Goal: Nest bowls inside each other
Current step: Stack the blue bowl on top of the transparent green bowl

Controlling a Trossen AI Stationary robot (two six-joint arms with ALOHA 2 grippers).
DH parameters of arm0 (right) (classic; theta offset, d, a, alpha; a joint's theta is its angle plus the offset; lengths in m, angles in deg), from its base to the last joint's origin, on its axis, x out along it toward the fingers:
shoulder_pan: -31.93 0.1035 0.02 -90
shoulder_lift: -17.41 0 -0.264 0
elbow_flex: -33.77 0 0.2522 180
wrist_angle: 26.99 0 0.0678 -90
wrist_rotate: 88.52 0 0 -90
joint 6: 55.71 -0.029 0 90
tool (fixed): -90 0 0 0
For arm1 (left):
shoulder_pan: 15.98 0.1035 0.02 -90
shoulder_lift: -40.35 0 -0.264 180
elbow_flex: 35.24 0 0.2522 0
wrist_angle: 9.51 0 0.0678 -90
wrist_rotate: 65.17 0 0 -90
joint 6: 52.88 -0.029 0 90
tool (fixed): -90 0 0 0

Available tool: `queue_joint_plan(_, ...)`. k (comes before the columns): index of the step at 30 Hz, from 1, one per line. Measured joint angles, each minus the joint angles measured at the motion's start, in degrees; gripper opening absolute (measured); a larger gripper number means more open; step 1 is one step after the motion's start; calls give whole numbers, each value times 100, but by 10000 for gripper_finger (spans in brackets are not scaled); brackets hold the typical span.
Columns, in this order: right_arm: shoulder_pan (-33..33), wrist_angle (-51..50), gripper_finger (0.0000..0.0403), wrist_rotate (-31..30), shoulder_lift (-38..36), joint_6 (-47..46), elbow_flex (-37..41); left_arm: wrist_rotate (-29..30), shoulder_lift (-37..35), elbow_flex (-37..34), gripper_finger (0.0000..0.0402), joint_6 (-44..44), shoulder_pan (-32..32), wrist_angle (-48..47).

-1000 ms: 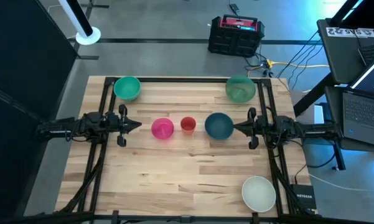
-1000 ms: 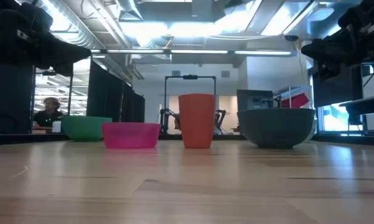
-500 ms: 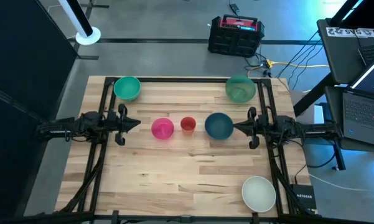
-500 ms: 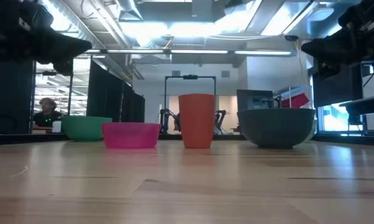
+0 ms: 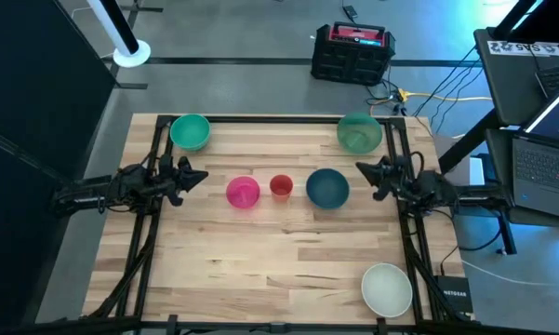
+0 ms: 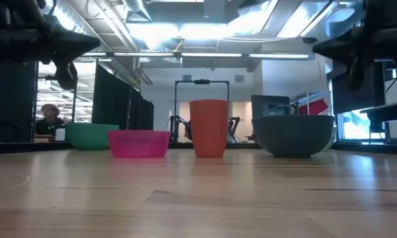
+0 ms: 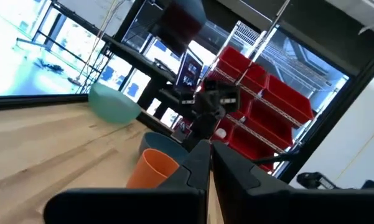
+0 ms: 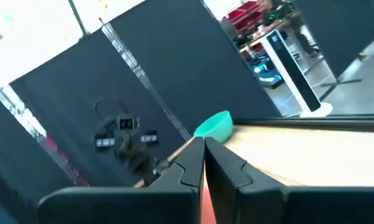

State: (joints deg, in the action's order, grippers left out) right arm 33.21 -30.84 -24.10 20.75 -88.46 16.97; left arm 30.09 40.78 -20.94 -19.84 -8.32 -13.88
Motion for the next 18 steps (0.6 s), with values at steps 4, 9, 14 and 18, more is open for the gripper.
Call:
queue_joint_plan(4,-299,-450,0,249,1143,270,-1120,0,0,0,0,88,0,-26)
queue_joint_plan(9,-1083,-2521,4,715,3125,1007,-2858,0,-2,2,0,111,0,-103)
queue_joint_plan(14,-1979,-4543,9,1331,5001,1672,-4382,-1,-2,3,0,116,-2,-93)
queue_joint_plan(18,-2697,-6161,13,1824,6501,2204,-5602,-2,-2,4,0,120,-3,-86)
